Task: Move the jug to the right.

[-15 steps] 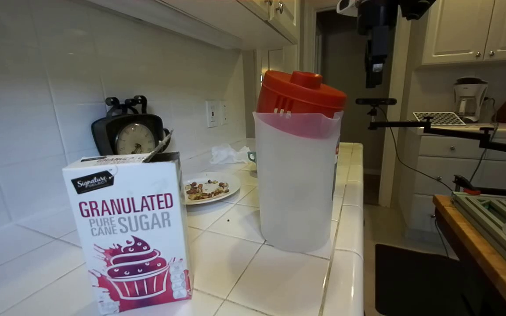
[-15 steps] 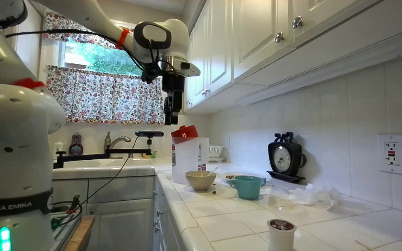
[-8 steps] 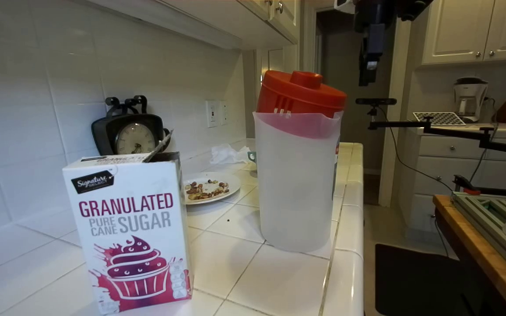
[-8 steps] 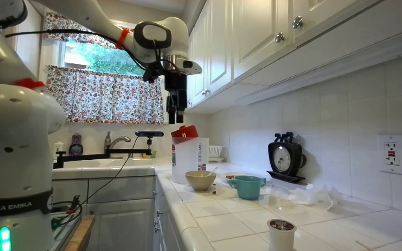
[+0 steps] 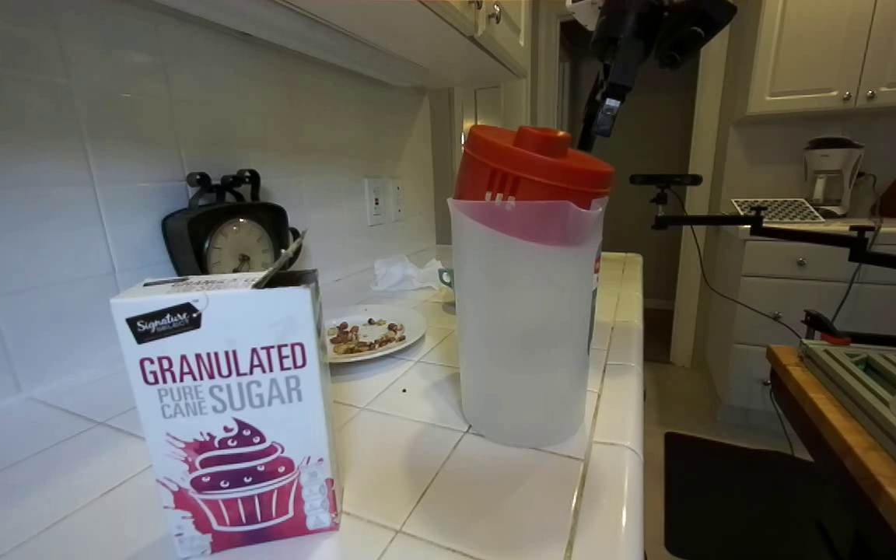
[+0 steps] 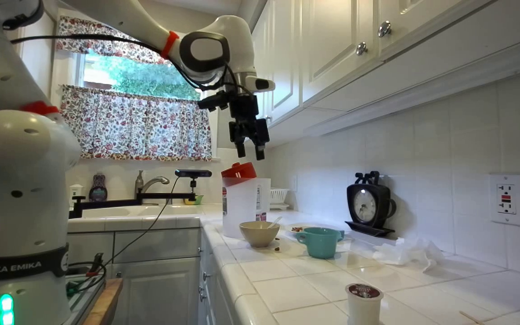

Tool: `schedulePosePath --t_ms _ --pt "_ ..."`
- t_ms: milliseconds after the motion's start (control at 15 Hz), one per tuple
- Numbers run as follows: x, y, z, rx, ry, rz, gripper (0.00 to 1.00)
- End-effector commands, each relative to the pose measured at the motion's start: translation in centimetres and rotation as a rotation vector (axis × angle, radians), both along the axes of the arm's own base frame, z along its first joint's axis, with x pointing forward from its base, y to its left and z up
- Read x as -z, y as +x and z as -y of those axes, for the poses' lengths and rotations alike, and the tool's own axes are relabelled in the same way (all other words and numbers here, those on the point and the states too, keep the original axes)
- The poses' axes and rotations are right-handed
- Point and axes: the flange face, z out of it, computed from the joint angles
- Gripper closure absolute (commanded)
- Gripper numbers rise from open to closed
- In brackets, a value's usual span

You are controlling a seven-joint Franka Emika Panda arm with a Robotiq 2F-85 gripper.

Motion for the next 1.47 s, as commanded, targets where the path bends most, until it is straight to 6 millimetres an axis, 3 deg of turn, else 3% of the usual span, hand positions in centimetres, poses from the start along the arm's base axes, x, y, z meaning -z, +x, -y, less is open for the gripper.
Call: schedulePosePath --t_ms 0,133,200,533,1000,1400 --pt "0.6 2.5 -0.3 0.025 0.118 -0.008 0.00" --pt "0.9 3.3 0.2 0.084 0.123 -0.002 0.00" --pt "1.0 2.3 -0.3 0.050 0.095 -0.005 0.00" --pt "0.9 2.7 0.4 0.103 0.119 0.076 0.00" --pt "3.7 6.7 -0.4 0.227 0.490 -0.066 0.00" --pt "6.1 12.6 2.3 0.341 0.783 -0.231 0.00"
